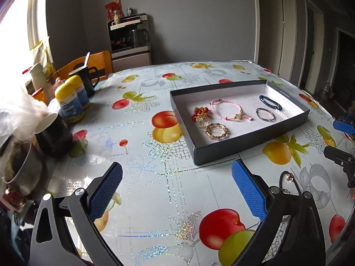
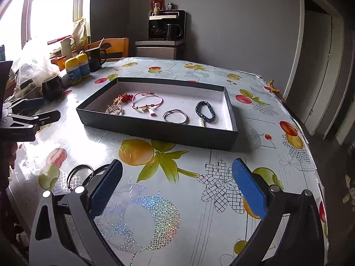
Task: Organize jewelry
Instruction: 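Withdraw both tools from the box toward the bracelets left on the table, then grasp the silver hoop bangle with the left tool while the right tool grasps the black charm bracelet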
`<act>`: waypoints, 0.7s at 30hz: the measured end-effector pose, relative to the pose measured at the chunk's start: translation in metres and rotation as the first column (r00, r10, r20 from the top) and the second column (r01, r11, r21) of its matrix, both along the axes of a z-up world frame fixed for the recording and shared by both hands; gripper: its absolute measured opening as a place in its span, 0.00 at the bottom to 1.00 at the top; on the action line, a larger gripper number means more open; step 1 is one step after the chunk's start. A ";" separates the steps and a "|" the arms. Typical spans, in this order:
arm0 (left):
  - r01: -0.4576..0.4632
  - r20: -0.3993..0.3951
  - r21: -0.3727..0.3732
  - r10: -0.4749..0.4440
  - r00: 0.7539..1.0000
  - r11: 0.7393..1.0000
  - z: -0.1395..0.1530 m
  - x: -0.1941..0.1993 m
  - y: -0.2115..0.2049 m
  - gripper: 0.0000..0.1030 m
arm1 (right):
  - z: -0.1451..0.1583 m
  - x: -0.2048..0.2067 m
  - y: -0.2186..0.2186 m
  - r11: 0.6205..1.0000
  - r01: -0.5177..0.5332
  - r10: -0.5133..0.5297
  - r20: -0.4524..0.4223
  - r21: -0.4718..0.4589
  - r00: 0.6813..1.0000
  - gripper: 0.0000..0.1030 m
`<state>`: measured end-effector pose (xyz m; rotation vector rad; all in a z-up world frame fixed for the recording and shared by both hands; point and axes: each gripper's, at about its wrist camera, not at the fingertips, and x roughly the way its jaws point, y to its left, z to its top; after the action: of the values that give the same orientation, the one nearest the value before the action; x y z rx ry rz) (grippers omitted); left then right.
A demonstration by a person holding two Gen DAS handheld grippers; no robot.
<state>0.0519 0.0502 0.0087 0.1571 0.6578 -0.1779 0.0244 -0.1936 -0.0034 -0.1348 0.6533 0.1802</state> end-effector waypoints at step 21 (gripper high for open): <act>0.277 -0.098 0.024 -0.274 0.957 0.961 -0.024 -0.024 -0.038 0.97 | -0.021 -0.012 0.019 0.987 -0.161 0.160 -0.140 0.003 0.977 0.95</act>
<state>0.0279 0.0118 -0.0154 0.2782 0.7316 -0.4441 0.0127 -0.1744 -0.0248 -0.1843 0.7839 0.3452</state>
